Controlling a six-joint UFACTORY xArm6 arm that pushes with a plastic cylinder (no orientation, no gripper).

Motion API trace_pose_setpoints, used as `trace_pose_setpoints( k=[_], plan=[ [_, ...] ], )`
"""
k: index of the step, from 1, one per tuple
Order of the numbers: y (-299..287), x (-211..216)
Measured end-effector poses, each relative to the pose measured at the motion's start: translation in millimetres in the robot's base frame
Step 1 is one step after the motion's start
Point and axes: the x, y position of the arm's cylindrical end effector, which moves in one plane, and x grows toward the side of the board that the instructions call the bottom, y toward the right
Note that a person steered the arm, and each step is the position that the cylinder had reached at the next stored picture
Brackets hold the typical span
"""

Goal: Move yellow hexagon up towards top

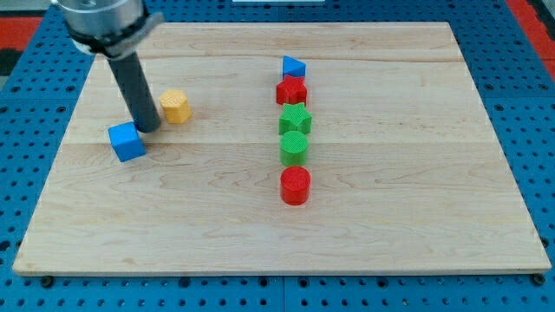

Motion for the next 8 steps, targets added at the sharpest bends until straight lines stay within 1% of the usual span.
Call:
trace_pose_setpoints(
  k=[1, 3, 4, 5, 7, 8],
  plan=[
    [10, -12],
    [39, 0],
    [63, -3],
    [77, -23],
    [96, -104],
    [88, -108]
  ],
)
